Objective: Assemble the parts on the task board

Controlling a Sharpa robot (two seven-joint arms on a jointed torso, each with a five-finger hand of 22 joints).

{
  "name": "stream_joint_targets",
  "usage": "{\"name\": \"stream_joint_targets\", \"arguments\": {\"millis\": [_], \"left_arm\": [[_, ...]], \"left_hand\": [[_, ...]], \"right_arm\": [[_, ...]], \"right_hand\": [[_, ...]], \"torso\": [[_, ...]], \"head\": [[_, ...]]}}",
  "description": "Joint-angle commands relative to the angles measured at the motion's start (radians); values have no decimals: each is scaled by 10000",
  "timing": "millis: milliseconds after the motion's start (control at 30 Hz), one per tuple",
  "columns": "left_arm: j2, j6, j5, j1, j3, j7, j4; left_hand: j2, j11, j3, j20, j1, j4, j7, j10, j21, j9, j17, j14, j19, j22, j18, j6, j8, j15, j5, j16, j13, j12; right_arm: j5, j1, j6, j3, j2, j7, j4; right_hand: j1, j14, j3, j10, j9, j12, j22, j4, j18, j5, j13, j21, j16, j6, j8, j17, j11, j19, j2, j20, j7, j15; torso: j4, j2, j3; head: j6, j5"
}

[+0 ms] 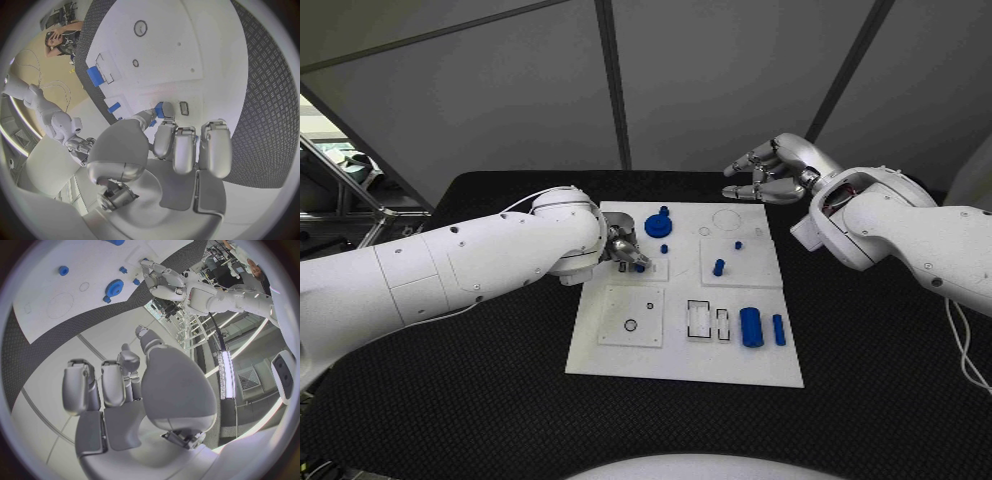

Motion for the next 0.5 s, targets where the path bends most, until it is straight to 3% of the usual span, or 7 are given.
{"name": "stream_joint_targets", "arguments": {"millis": [33,167,367,500], "left_arm": [[56,206,29,-32,-30,-80,-84],[107,225,38,-32,-31,-74,-134],[124,190,42,-32,-32,-65,-195],[70,147,43,-32,-32,-64,-188]], "left_hand": [[-14,-47,-130,-39,-142,239,-17,89,61,-2,2275,962,76,868,-260,101,-59,-73,-379,71,1857,-17],[-15,-60,-307,-51,-171,450,-31,105,80,19,2297,970,104,916,-270,177,-116,-85,-719,99,1877,2],[-41,-65,-548,-59,-254,769,-37,122,98,48,2311,975,130,961,-279,269,-182,-91,-955,115,1896,20],[-169,-72,-904,-65,-389,1155,-46,156,121,92,2347,986,161,1016,-290,383,-230,-98,-1711,160,1922,78]], "right_arm": [[-40,22,71,9,9,16,21],[-41,22,84,9,13,13,21],[-41,22,97,9,12,11,20],[-41,22,107,9,5,12,22]], "right_hand": [[-128,288,44,30,7,-12,311,-2,180,70,-9,-35,-27,42,-54,-14,14,-20,-4,-3,8,-48],[-128,288,44,30,7,-12,311,-2,180,70,-9,-35,-27,42,-54,-14,14,-20,-4,-3,8,-48],[-139,286,44,23,7,-25,302,-2,182,71,-21,-42,-38,42,-55,-27,15,-24,-8,-3,8,-48],[-139,286,44,23,7,-25,302,-2,182,71,-21,-42,-38,42,-55,-27,15,-24,-8,-3,8,-48]], "torso": [[-3,2,-4],[-2,3,-5],[6,-3,-7],[11,-3,-6]], "head": [[8,-4],[-1,-19],[-3,-35],[5,-42]]}}
